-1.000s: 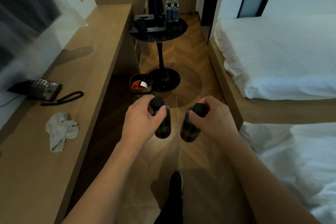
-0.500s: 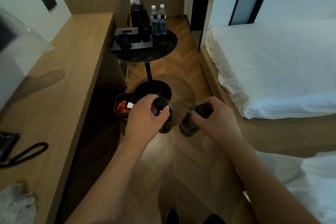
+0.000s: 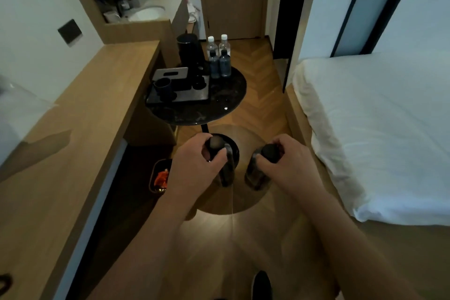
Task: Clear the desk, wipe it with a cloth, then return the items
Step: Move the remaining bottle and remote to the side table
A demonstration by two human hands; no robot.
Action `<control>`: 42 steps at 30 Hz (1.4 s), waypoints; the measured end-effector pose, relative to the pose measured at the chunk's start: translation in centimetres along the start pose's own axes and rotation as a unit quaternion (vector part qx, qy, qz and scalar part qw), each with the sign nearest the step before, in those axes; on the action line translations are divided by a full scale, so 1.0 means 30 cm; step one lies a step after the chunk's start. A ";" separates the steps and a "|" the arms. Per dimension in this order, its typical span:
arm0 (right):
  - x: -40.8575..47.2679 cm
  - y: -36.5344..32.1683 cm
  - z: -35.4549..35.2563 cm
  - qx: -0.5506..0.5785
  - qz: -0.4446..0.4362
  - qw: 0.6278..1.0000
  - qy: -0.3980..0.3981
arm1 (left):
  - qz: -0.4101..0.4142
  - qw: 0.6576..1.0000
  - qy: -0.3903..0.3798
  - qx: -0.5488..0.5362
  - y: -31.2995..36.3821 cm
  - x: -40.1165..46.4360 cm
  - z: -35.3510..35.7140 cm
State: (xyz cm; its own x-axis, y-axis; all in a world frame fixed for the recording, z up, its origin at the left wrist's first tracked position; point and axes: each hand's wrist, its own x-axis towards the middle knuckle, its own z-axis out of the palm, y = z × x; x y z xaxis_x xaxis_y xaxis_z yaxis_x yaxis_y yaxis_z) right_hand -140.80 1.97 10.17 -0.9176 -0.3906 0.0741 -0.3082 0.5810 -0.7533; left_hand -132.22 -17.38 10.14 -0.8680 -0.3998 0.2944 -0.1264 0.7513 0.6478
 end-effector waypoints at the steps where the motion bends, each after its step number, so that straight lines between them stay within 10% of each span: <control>1: 0.066 0.001 -0.006 0.003 -0.005 1.000 -0.001 | -0.001 1.000 0.017 -0.002 -0.001 0.053 0.012; 26: 1.704 0.114 0.314 -0.062 -0.005 0.995 -0.079 | -0.155 0.987 0.003 -0.028 -0.506 1.491 0.443; 42: 2.262 0.288 0.643 -0.084 -0.006 0.976 -0.202 | -0.268 0.962 -0.027 0.034 -0.773 1.882 0.737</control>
State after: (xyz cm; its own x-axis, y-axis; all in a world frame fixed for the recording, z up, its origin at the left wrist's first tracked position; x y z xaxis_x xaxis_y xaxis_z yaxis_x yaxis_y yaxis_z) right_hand -200.87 -33.30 -3.92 -0.7496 -0.6285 -0.2074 -0.3866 0.6702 -0.6336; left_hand -188.91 -45.77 -3.81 -0.6928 -0.7130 -0.1083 -0.5928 0.4774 0.6486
